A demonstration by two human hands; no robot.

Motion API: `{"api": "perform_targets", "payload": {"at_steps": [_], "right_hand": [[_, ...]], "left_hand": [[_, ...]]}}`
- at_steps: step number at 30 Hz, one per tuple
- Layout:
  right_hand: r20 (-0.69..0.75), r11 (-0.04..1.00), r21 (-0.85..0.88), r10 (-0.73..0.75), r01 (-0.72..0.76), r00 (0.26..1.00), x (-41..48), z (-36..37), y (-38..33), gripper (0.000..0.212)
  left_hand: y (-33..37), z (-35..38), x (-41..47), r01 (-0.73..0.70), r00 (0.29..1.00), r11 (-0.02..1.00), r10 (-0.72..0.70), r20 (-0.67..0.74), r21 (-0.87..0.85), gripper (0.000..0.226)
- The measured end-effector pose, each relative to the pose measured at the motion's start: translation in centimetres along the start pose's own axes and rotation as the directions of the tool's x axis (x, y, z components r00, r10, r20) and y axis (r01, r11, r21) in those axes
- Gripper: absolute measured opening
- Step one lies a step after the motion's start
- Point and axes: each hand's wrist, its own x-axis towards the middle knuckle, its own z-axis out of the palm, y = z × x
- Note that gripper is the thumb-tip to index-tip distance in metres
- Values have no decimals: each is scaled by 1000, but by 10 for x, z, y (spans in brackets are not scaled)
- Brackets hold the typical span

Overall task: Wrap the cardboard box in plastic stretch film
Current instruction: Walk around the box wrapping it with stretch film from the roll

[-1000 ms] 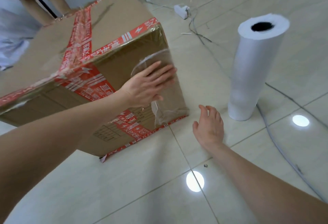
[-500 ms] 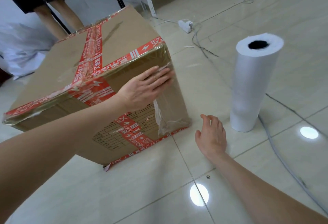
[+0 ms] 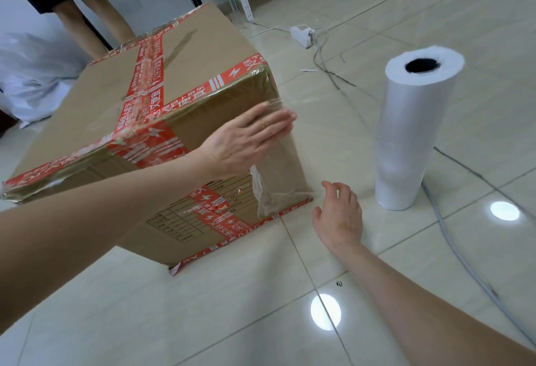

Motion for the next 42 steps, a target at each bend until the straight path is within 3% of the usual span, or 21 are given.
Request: {"api": "perform_targets", "payload": {"at_steps": [3,8,12,16,18,22,26,30,35,38,42], "right_hand": [[-9,1000,13,-7,7,1000,3,1,-3,55],[-32,1000,18,17,-16,999,5,2,-4,59],[-47,1000,21,3,-2,999,13,5,-1,61],[-45,1000,9,27,-26,999,15,8,5,60],[-37,1000,9,20,-20,999,14,12,6,59],[-50,999,37,10,-8,999,14,18,5,58],[-32,999,48,5,-4,999,14,18,2,58],[-25,999,51,9,-8,1000,15,19,2,58],[-7,998,51,24,-24,1000,15,16,3,59],[-9,999,45,16,-16,1000,17,12,2,59],[-20,999,49,17,-16,1000,18,10,0,60]], "left_hand": [[3,20,1,26,999,994,-30,32,110,67],[38,21,12,-2,993,1000,4,120,-15,77],[54,39,13,-31,984,999,32,175,-3,76],[57,28,20,-106,989,956,130,69,-274,66],[52,30,18,-124,991,969,131,15,-214,63],[47,32,12,-96,976,994,84,201,47,69],[45,24,19,-26,983,998,16,181,54,69],[14,15,26,99,995,995,-99,8,33,64],[7,16,16,96,993,990,-102,59,106,77],[8,15,16,114,993,993,-112,38,-38,73],[19,18,13,-26,998,985,34,46,-170,68]]}}
